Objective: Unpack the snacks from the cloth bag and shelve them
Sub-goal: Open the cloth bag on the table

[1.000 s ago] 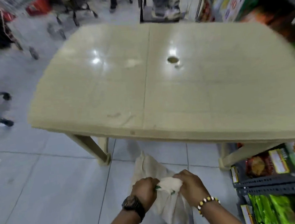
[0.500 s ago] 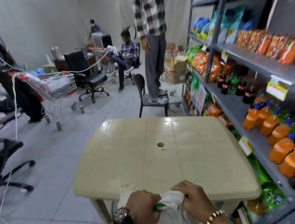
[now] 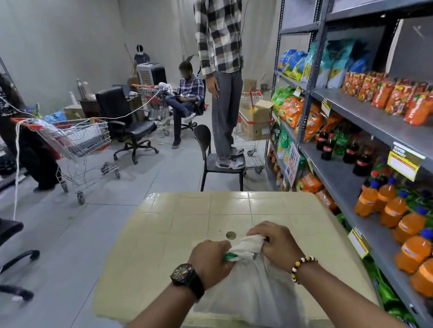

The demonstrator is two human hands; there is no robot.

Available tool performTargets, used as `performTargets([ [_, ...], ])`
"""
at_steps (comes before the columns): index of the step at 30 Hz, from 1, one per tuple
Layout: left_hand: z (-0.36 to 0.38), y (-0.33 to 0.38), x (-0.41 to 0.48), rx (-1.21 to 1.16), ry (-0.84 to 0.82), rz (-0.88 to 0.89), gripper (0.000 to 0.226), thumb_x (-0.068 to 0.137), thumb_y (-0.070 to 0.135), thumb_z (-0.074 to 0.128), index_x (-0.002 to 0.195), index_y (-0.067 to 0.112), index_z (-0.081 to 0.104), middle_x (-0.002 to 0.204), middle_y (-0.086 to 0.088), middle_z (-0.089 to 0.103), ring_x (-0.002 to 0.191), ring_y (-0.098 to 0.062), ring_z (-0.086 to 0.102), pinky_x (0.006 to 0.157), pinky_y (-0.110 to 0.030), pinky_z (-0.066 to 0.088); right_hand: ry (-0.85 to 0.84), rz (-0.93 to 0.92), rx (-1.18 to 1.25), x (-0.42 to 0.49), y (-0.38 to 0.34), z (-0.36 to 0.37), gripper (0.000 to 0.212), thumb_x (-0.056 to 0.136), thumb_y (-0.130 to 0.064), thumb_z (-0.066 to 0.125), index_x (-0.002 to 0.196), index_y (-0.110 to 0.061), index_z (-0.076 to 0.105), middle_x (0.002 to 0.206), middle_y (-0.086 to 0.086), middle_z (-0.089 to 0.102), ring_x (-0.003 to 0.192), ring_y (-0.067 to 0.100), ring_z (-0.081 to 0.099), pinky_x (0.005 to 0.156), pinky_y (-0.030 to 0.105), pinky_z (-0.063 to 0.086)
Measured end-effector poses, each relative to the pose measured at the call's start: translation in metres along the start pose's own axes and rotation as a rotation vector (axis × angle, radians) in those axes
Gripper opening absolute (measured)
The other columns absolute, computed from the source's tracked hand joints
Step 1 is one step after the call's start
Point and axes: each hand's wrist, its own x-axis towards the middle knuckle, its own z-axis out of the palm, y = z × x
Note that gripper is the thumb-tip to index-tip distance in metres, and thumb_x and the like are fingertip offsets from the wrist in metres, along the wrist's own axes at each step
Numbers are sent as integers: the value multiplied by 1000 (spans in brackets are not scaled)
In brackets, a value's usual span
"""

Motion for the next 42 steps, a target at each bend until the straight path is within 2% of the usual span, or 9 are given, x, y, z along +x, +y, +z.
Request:
performTargets([
  [7,56,-46,82,-115,-114,-75,29,91,44,53,86,17,60,93,-9,73,87,-34,65,64,-35,42,-11,214,-34,59,59,45,38,60,-9,52,85,-14,79,88,-1,75,83,8,67,78,10,48],
  [14,97,-112,120,-182,-245,-150,19,92,39,50,79,24,48,94,-7,72,89,-33,64,63,-34,38,-134,346,-43,106,91,106,39,63,-6,53,91,-15,78,94,4,73,88,16,67,81,24,52],
  [21,110,-154,135,-191,-487,-198,26,87,47,57,96,24,60,105,-2,71,99,-27,65,74,-31,47,-259,443,-54,120,104,143,50,68,-8,43,108,-15,72,110,6,68,102,23,66,84,16,42],
  [24,103,-157,149,-181,-607,-184,60,74,59,65,126,32,52,121,2,67,110,-24,63,86,-33,52,-214,545,-29,112,111,136,55,81,-7,53,135,-19,55,130,-4,57,119,13,55,97,16,38],
  [27,98,-154,164,-169,-601,-104,82,70,64,69,141,37,40,131,3,61,117,-22,59,92,-34,50,-197,716,-23,80,128,126,81,77,-21,65,150,-22,30,150,-1,39,139,20,38,111,29,35],
  [32,113,-139,174,-49,-645,-53,72,82,58,62,147,39,36,142,-1,50,126,-27,49,101,-40,45,-348,879,-221,-2,164,129,102,67,-64,59,152,-32,15,160,-3,22,146,24,25,114,43,31],
  [37,153,-162,154,-35,-681,-403,112,64,79,60,155,40,7,166,-9,3,152,-34,2,120,-54,19,-471,914,-45,-28,179,142,139,47,-78,71,155,-30,-3,163,3,8,148,29,20,116,40,31],
  [40,169,-175,126,-283,-690,-622,122,62,81,65,153,46,-9,165,-17,-4,151,-38,16,119,-47,24,-454,889,37,-31,187,158,159,33,-83,76,153,-27,-13,163,2,4,150,27,11,117,39,30],
  [42,175,-174,112,-426,-631,-646,116,71,71,69,153,46,-8,165,-16,-4,147,-38,27,114,-44,33,-394,922,29,-32,193,167,152,42,-68,84,155,-23,-7,158,6,19,147,26,23,111,38,39],
])
